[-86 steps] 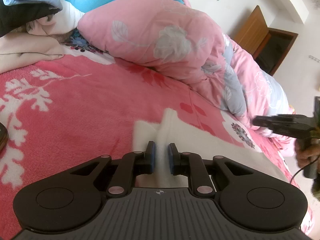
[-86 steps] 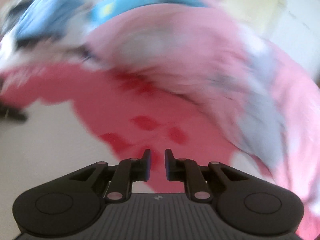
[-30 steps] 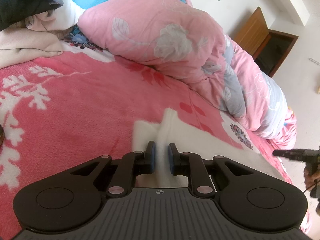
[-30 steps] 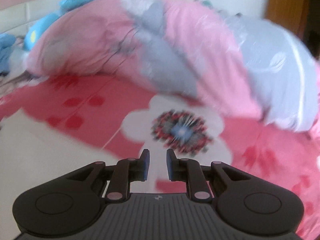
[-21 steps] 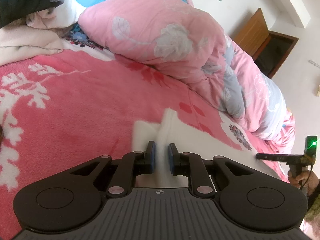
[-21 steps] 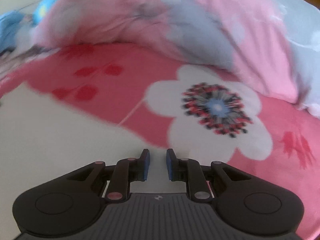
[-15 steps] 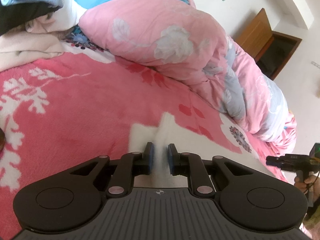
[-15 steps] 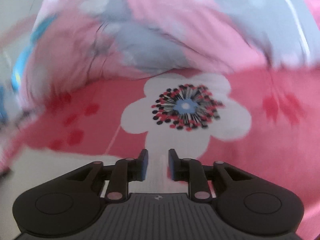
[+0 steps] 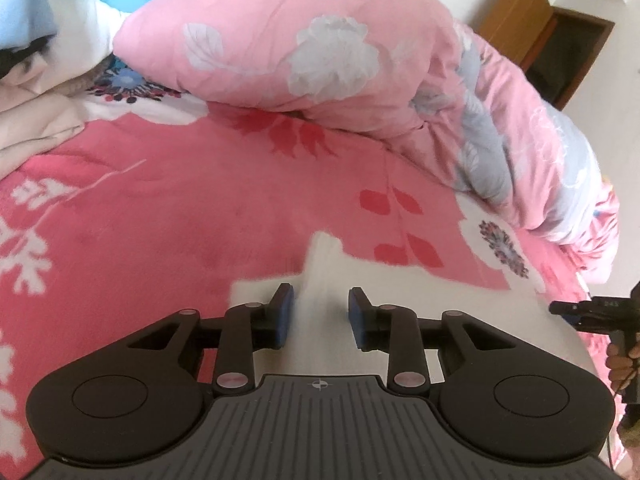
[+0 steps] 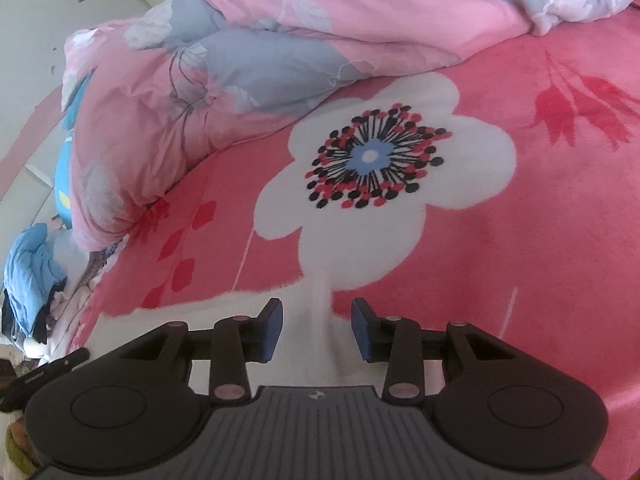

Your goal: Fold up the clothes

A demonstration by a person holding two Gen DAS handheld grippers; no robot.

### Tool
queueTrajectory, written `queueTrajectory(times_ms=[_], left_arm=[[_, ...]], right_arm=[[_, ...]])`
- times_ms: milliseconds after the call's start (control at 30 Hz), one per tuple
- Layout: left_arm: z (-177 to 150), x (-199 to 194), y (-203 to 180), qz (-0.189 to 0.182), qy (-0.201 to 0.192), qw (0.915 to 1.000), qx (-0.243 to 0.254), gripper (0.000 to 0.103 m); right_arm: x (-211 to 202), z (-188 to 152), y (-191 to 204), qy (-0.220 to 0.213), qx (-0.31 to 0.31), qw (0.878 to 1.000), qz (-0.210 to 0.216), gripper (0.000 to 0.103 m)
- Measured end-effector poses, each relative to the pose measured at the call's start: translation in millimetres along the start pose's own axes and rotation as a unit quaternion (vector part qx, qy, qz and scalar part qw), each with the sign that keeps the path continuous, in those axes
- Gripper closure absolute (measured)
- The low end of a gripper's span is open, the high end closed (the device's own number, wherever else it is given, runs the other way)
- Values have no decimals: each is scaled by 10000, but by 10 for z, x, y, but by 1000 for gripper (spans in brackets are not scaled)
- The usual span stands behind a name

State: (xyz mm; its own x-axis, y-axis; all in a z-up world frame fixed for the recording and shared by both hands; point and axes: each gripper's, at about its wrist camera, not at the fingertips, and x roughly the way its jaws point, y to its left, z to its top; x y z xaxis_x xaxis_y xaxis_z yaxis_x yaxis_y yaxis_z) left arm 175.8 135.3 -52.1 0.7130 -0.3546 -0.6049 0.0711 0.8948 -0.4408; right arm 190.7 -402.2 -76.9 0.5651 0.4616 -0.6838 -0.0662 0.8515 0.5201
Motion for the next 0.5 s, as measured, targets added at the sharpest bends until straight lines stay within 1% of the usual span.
queueTrajectory(times_ms=[167,267,400,500], left_arm=[[81,128,-12,102,159,9998,-67,75],[104,154,-17,149,199,9997,-72,77],[124,174,25,132,251,9993,-250,79],[141,193,43,140,251,9990,-352,81]], right_arm=[[16,22,16,18,-124,9999,47,64],[-7,43,-17,-71,-48,9999,73,65],[-70,58,-88,-202,83,9995,217,65],[-31,47,-121,-79,151,9994,317,65]])
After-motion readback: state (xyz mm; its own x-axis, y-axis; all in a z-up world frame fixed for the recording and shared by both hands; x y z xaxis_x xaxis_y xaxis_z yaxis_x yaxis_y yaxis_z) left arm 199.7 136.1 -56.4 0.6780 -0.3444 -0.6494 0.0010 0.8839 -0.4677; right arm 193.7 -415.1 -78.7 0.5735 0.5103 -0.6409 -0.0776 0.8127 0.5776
